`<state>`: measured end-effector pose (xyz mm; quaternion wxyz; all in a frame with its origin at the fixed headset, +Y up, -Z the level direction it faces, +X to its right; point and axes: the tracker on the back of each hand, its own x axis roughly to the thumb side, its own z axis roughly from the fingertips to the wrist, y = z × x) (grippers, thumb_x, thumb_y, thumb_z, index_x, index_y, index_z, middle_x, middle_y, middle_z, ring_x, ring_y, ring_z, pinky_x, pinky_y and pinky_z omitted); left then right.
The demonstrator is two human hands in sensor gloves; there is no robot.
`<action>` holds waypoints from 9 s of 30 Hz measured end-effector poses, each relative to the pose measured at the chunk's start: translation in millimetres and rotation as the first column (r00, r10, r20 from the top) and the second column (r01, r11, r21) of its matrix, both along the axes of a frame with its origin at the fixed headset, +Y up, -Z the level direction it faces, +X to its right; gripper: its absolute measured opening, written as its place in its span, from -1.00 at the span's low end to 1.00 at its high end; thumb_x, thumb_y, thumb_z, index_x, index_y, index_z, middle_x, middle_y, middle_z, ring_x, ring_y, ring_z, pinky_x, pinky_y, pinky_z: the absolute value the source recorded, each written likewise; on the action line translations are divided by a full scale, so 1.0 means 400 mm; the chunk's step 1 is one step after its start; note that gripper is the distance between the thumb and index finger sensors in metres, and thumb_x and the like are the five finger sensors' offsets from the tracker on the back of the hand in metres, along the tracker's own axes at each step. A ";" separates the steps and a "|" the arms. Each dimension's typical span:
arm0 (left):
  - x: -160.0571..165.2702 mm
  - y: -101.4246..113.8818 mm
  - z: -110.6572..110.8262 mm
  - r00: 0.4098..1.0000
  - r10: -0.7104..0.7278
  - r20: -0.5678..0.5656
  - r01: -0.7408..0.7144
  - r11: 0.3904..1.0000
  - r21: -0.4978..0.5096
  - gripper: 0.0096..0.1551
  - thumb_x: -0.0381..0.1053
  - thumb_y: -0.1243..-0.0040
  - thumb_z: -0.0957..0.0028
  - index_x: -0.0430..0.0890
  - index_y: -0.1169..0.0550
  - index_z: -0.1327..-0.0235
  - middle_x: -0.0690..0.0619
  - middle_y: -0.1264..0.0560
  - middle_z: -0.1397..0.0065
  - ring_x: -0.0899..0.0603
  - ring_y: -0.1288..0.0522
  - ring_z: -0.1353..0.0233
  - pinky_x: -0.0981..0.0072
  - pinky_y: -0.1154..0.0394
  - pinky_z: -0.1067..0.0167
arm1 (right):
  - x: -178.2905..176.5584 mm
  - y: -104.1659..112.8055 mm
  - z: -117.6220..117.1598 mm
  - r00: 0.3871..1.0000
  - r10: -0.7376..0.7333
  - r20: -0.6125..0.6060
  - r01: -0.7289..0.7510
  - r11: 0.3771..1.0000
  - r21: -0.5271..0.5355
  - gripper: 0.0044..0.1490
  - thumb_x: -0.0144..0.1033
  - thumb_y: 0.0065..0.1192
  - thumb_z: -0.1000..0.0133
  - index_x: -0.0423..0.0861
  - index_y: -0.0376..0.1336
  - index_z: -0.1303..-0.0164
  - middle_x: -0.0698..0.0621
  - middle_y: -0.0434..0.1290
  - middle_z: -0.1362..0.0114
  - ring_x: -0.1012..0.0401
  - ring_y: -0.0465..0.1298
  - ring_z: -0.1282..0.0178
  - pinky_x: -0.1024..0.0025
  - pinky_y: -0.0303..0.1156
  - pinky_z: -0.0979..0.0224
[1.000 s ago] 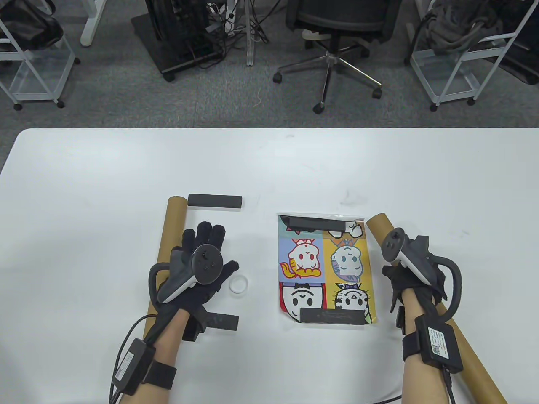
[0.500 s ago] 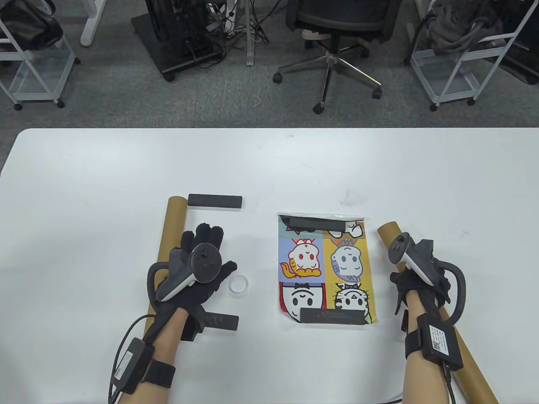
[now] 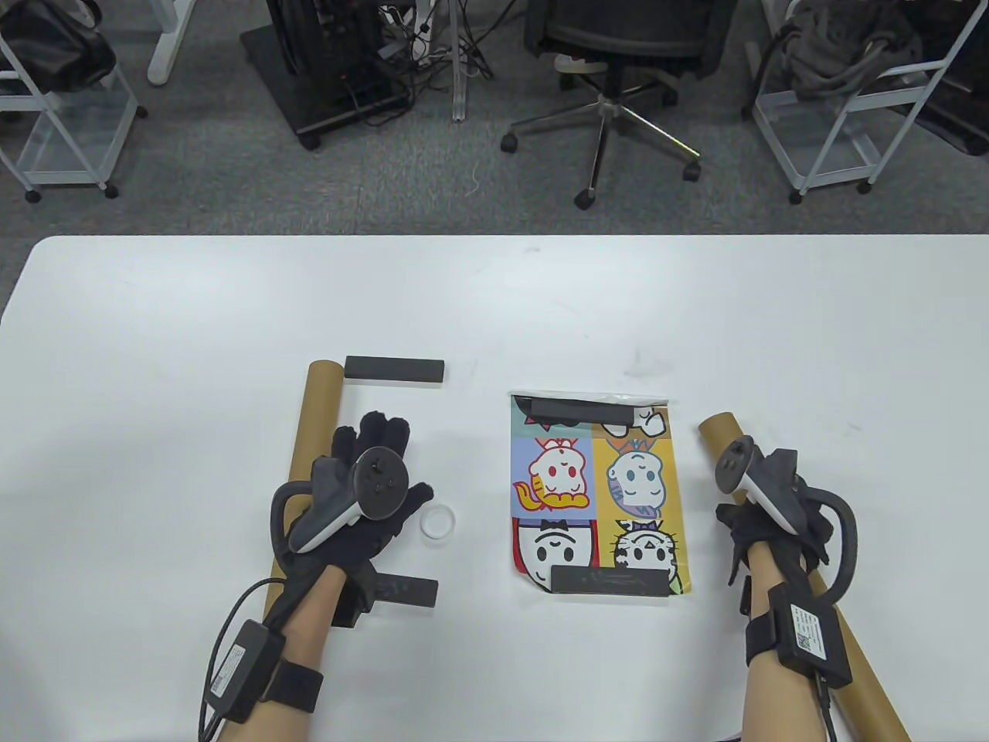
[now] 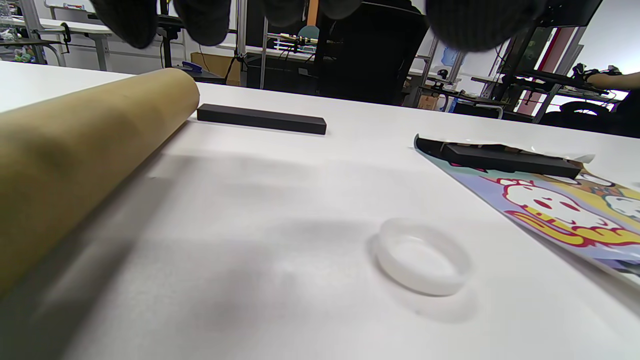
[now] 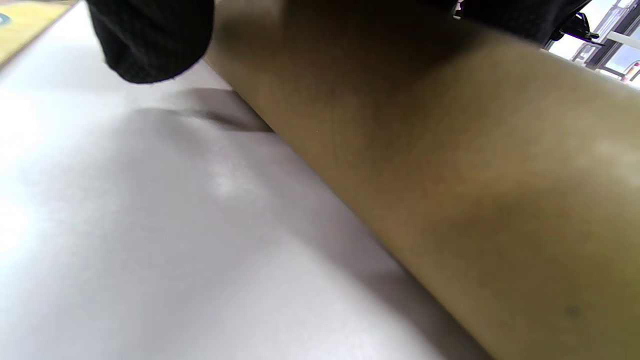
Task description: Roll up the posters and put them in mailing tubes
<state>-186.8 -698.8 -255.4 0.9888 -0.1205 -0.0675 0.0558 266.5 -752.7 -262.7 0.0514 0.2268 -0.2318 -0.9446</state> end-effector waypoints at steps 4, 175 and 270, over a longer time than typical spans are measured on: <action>0.000 0.000 -0.001 1.000 0.002 -0.001 -0.002 1.000 0.002 0.03 0.41 0.13 -0.18 0.05 0.12 -0.82 -0.08 0.17 -0.91 -0.47 0.04 -0.82 -0.44 -0.06 -0.63 | -0.008 0.023 -0.005 1.000 -0.018 -0.001 0.018 1.000 0.020 0.27 0.11 0.09 -0.10 -0.36 -0.37 -0.67 -0.41 -0.01 -0.73 -0.39 0.22 -0.59 -0.46 0.26 -0.46; 0.026 -0.015 -0.004 0.993 -0.110 0.036 0.112 0.993 -0.044 -0.06 0.36 0.07 -0.19 0.11 -0.03 -0.82 -0.08 0.07 -0.92 -0.41 -0.10 -0.82 -0.40 -0.14 -0.64 | -0.478 0.032 0.167 0.539 0.119 -0.834 -0.143 0.989 0.049 -0.10 0.04 0.45 0.14 -0.12 0.23 -0.34 -0.06 0.49 -0.35 0.05 0.64 -0.27 -0.05 0.57 -0.36; 0.149 0.051 0.019 0.976 0.098 0.194 -0.099 0.995 -0.006 -0.10 0.28 -0.01 -0.19 0.08 -0.10 -0.79 -0.04 -0.13 -0.88 -0.36 -0.23 -0.78 -0.34 -0.20 -0.63 | -0.393 0.160 0.102 0.680 0.156 -0.717 0.076 0.957 0.280 -0.53 -0.20 0.31 -0.05 0.02 0.34 -0.17 0.02 0.55 -0.26 0.05 0.62 -0.21 -0.17 0.43 -0.45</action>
